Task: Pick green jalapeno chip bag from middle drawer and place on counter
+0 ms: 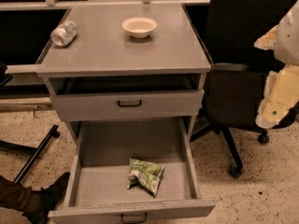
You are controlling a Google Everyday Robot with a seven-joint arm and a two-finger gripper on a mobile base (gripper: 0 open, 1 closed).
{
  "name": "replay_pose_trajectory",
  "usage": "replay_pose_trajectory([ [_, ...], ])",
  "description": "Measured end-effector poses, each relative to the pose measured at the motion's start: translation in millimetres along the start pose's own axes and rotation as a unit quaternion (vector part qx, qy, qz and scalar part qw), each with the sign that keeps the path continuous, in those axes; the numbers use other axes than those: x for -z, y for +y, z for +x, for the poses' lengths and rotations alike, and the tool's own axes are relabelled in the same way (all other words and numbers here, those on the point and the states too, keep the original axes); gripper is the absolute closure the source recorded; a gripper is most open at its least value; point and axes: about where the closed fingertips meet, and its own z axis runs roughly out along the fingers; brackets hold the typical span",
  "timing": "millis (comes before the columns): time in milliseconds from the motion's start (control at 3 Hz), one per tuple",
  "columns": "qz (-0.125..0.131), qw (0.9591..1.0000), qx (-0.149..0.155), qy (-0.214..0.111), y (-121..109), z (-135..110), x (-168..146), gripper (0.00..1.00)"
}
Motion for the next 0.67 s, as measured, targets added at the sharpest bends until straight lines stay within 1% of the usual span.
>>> replay_pose_trajectory([
  [333, 0.0, 1.0, 0.0, 0.0, 0, 0, 0, 0.0],
  [667, -0.024, 0.9996, -0.001, -0.014, 13, -1, -30, 0.0],
])
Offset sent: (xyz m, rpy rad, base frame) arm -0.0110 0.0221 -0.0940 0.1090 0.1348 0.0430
